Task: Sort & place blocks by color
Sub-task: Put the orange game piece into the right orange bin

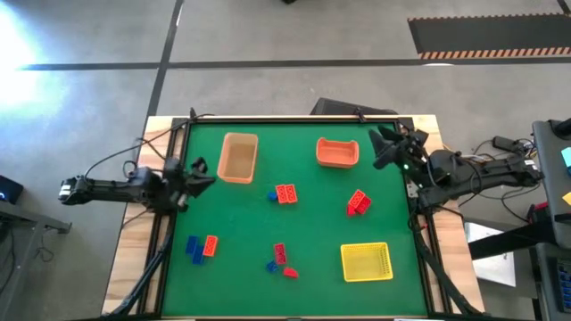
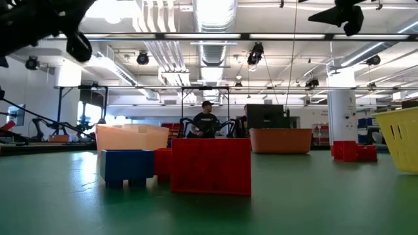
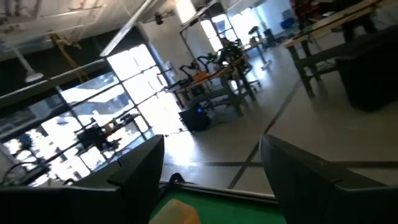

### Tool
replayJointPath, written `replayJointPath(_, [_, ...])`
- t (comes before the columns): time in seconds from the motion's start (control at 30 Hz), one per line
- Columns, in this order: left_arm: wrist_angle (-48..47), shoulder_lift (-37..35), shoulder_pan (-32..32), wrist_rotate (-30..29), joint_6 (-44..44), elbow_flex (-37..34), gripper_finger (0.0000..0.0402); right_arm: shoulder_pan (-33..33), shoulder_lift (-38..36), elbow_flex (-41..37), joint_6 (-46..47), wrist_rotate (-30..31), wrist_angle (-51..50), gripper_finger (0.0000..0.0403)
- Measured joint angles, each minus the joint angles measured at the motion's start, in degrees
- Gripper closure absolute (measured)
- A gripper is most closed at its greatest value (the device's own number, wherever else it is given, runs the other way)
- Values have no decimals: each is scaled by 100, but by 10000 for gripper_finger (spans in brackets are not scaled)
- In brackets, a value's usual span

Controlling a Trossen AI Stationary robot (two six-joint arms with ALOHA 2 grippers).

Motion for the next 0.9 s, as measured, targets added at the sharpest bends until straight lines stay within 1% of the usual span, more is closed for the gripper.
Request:
replayJointPath(0.07, [554,-8,0,-2,2,0,395,-17,213,205,0,163,-21,149])
replayJointPath(0.17, [1170,-7,0,-2,4,0,395,-83,472,468,7,176,-87,149])
replayJointPath(0.23, [1439,-11,0,-2,4,0,395,-111,666,640,8,150,-318,149])
replayJointPath(0.4, [1782,-15,0,-4,-49,2,395,-133,978,1198,386,166,-881,149])
replayJointPath(0.5, [1801,-12,0,-4,-84,46,395,-133,1181,1566,398,87,-1284,149])
replayJointPath(0.6, [1965,20,0,-11,-42,164,395,-131,1401,1961,558,30,-1868,149])
replayJointPath(0.7, [2175,21,0,-12,-36,254,395,-190,1571,2462,1212,-81,-2738,149])
replayJointPath(0.8, [2366,21,0,-15,-9,296,395,-280,1811,2944,1672,-462,-3718,149])
replayJointPath(0.9, [2468,11,0,-14,-26,304,395,-360,2113,3387,1750,-992,-4560,149])
